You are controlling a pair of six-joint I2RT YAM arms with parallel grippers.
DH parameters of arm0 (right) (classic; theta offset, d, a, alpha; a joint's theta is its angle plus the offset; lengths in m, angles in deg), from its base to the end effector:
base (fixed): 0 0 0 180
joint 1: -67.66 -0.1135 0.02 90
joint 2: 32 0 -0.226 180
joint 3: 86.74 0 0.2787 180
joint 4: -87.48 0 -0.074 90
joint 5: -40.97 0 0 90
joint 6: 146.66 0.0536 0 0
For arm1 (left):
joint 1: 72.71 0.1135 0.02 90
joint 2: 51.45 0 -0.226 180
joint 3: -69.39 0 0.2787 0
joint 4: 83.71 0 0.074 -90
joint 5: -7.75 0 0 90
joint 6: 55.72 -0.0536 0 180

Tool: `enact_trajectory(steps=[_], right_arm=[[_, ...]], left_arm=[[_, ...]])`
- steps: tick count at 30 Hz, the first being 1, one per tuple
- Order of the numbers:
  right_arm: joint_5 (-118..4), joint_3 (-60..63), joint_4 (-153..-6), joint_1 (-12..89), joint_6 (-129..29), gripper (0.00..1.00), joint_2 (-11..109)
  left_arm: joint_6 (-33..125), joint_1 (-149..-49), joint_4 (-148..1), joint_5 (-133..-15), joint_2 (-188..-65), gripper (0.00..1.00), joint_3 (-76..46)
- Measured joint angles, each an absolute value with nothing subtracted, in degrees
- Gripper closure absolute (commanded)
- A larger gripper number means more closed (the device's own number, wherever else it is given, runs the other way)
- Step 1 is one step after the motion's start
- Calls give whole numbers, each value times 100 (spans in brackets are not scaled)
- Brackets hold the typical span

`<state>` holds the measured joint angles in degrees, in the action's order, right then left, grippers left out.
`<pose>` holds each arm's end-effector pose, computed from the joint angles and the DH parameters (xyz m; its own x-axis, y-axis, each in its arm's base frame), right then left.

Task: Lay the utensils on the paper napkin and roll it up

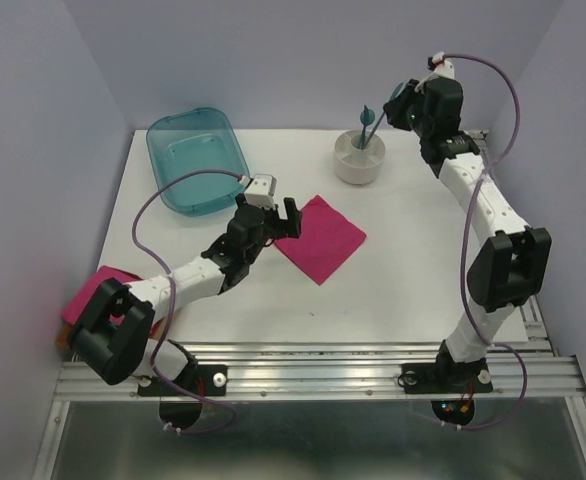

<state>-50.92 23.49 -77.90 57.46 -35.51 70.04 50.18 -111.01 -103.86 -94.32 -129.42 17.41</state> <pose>0.4620 0.0849 0.3599 -0.1783 0.3343 -0.9254 -0.1554 0.9191 0.3620 0.2810 -0.2076 0.1995 -0.1981 -0.1849 -0.9626 0.4040 0.8793 -0.2521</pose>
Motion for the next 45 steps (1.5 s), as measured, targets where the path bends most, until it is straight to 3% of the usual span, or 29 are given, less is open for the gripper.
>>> enact_trajectory(steps=[8,21,45], right_arm=[[-6616,2351,-5893,5648,-3116,99,7115],[-7155,3061,-4144,4675,-3228,97,8680],[-7193,3463,-3746,4395,-3153,94,9734]], left_arm=[[5018,-11101,-10272,-9312,-13082,2,1557],[5018,-11101,-10205,-9321,-13082,2,1557],[5018,-11101,-10163,-9321,-13082,2,1557]])
